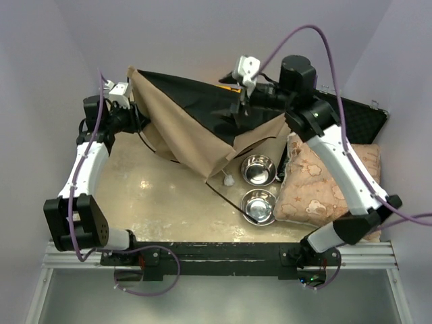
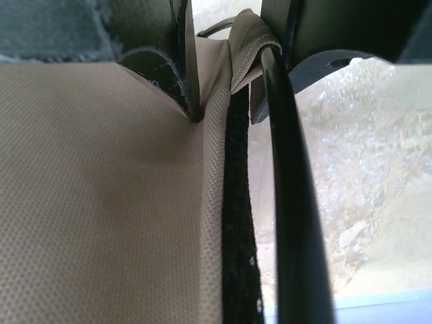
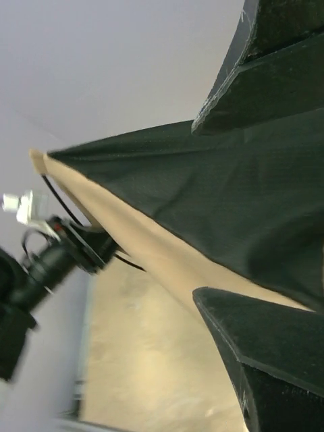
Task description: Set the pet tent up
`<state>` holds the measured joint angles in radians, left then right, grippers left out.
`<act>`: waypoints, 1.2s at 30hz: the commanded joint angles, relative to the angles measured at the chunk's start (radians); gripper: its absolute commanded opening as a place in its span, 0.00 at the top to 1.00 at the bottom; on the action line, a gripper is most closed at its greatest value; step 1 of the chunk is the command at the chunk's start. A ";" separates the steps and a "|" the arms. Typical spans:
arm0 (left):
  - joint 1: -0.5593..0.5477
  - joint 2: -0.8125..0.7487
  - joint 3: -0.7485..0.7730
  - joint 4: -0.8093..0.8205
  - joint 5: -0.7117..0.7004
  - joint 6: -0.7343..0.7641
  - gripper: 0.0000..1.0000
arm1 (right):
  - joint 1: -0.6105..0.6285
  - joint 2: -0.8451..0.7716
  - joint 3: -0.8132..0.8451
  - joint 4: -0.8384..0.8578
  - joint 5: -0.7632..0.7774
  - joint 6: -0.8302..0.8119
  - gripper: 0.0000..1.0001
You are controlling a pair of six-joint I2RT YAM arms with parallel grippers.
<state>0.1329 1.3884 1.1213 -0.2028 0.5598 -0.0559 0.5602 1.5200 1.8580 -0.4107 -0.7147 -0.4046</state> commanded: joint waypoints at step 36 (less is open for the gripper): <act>0.001 0.354 0.336 0.002 0.069 0.172 0.60 | -0.036 0.091 -0.278 -0.199 -0.387 -0.900 0.37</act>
<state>0.1364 1.7145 1.4170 -0.2111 0.6216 0.0906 0.4931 1.6749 1.5597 -0.6888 -0.9993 -1.4288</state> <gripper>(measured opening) 0.404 0.761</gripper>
